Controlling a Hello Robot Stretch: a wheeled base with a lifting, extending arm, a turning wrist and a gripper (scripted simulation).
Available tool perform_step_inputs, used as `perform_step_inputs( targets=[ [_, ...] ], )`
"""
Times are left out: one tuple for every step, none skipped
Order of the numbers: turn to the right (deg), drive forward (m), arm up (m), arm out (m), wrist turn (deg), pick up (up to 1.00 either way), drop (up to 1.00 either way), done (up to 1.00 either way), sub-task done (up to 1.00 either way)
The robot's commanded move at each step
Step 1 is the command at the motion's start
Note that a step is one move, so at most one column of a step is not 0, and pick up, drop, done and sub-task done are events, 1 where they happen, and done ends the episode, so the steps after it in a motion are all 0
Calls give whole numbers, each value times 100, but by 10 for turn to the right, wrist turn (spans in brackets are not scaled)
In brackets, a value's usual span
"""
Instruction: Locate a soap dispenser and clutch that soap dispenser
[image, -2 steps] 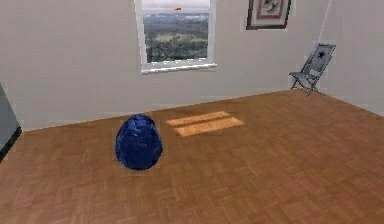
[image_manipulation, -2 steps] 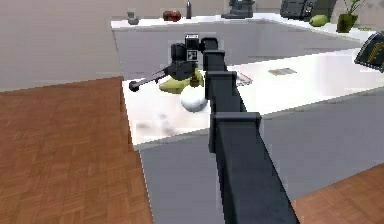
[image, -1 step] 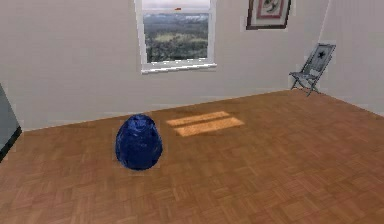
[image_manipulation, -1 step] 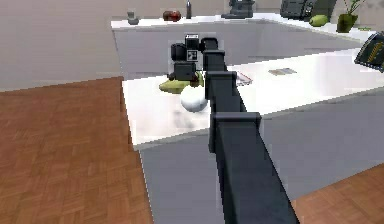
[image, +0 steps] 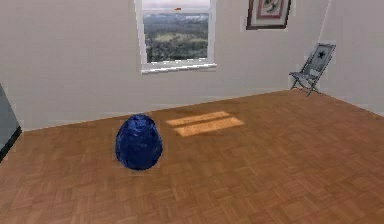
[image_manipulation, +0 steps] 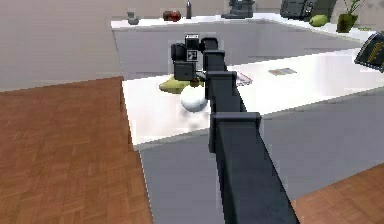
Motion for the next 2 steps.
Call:
perform_step_inputs(
  targets=[
    [0,0,0,0,0,100,0,0,0],
    [0,0,0,0,0,0,0,100,0]
  ],
)
